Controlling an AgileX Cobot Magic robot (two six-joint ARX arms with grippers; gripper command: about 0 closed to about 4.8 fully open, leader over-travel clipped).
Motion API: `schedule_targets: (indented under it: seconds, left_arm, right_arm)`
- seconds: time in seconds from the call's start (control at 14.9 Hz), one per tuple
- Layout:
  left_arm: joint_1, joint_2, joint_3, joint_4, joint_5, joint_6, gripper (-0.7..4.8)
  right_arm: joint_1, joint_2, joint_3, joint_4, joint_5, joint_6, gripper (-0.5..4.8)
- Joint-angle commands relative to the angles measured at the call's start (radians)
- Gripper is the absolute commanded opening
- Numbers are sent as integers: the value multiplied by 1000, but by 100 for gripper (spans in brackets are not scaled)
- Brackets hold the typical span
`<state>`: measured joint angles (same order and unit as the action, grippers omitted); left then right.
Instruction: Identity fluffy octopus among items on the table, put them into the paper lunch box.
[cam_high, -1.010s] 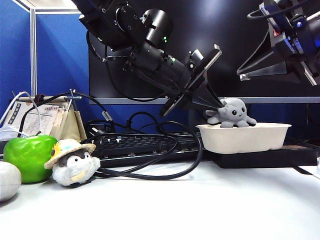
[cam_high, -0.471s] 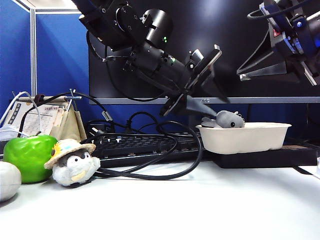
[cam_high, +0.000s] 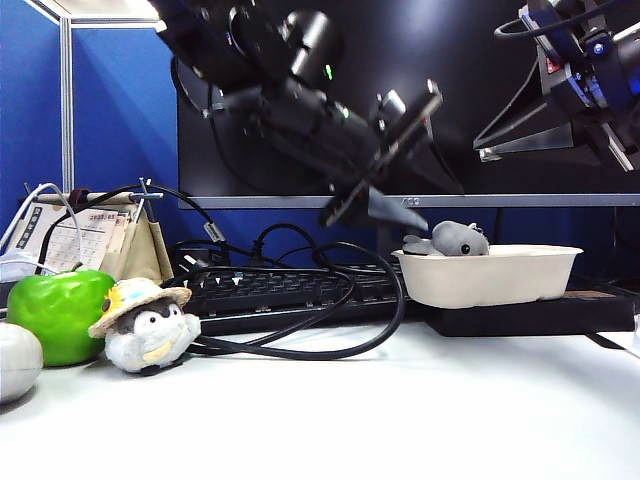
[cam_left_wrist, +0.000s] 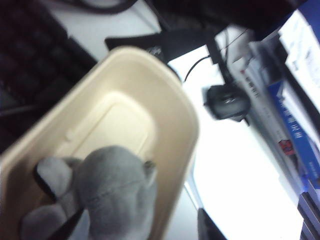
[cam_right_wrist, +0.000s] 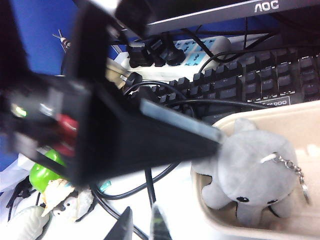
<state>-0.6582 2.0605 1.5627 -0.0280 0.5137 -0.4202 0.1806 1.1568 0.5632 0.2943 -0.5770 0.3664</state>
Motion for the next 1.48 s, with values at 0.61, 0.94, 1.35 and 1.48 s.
schedule_targets:
  seconds: [0.61, 0.94, 1.35, 1.48]
  left_arm:
    - [17, -298, 6, -414, -114, 267, 283]
    - [13, -478, 6, -614, -137, 347, 278]
    - [4, -617, 4, -751, -161, 413, 41]
    - [0, -691, 5, -747, -161, 414, 18]
  right_arm:
    - [0, -6, 4, 15, -35, 0, 54]
    - [0, -18, 4, 16, -73, 0, 54]
    - [0, -38, 4, 10, -166, 0, 46]
    - [0, -66, 4, 3, -166, 0, -7]
